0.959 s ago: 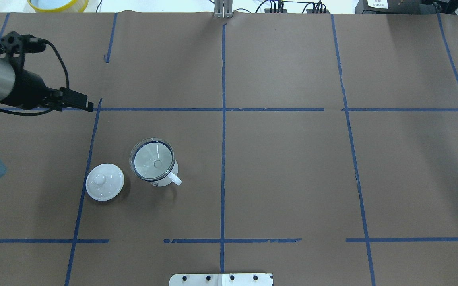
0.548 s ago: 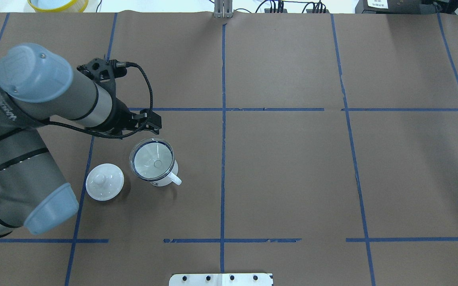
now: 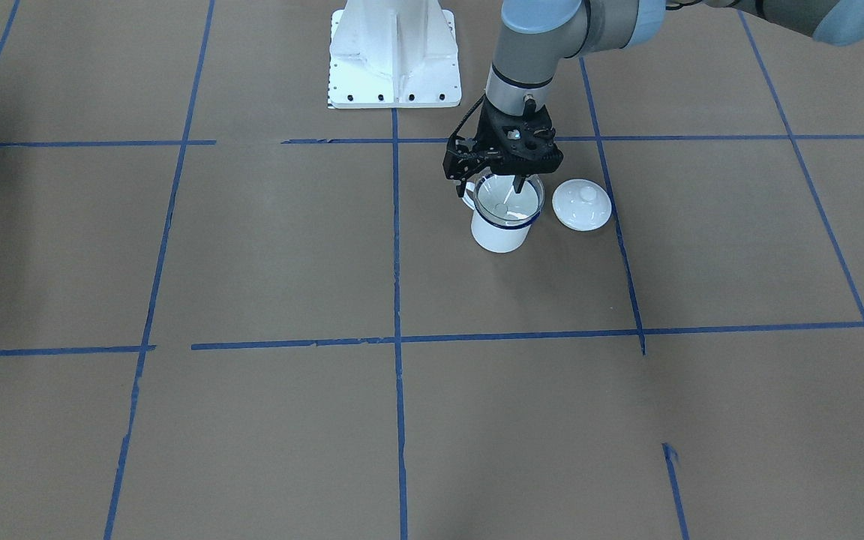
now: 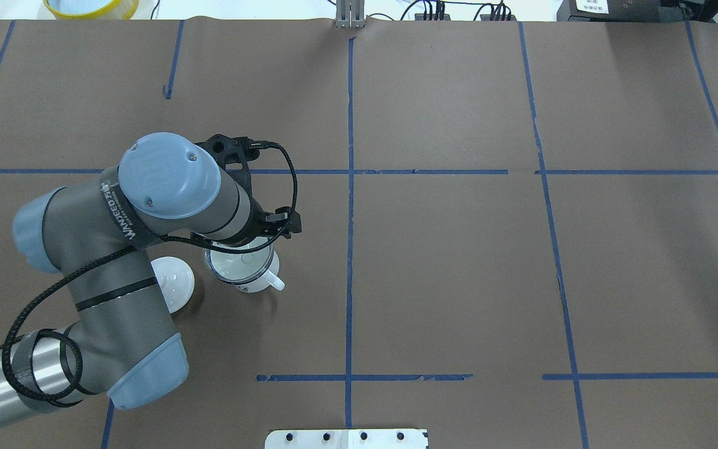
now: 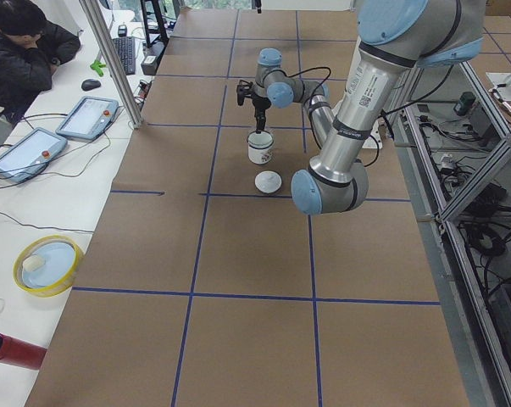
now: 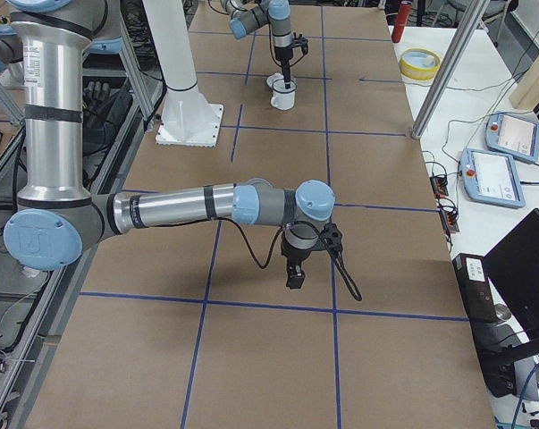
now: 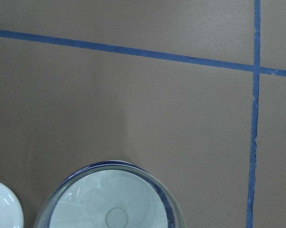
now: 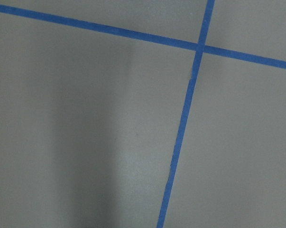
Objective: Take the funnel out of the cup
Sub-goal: 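Move the left gripper over the mug and grasp the clear funnel, then lift the funnel out of the mug with the left gripper, set it farther away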
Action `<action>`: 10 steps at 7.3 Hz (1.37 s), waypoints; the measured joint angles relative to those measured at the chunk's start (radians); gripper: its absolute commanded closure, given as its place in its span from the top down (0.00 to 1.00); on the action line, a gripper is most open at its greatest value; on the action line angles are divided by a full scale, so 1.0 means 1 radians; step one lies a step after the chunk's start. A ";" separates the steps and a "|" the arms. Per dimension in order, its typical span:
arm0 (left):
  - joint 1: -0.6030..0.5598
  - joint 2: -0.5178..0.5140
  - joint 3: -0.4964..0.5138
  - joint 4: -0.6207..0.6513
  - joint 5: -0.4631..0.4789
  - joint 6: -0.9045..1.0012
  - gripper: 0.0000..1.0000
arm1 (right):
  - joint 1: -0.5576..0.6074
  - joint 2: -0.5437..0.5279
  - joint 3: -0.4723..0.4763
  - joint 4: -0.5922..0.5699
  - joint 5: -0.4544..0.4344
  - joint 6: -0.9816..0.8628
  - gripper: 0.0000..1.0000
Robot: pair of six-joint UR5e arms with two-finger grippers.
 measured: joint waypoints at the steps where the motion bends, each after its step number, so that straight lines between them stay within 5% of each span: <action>1: 0.006 -0.010 0.019 0.000 0.002 -0.001 0.30 | 0.000 0.000 0.000 0.000 0.000 0.000 1.00; 2: 0.013 -0.014 0.029 0.000 0.002 -0.002 0.00 | 0.000 0.000 0.000 0.000 0.000 0.000 1.00; 7: 0.017 -0.016 0.010 0.003 0.001 0.000 0.00 | 0.000 -0.001 0.000 0.000 0.000 0.000 1.00; 10: -0.039 -0.053 -0.131 0.144 -0.003 0.003 0.00 | 0.000 -0.001 0.000 0.000 0.000 0.000 1.00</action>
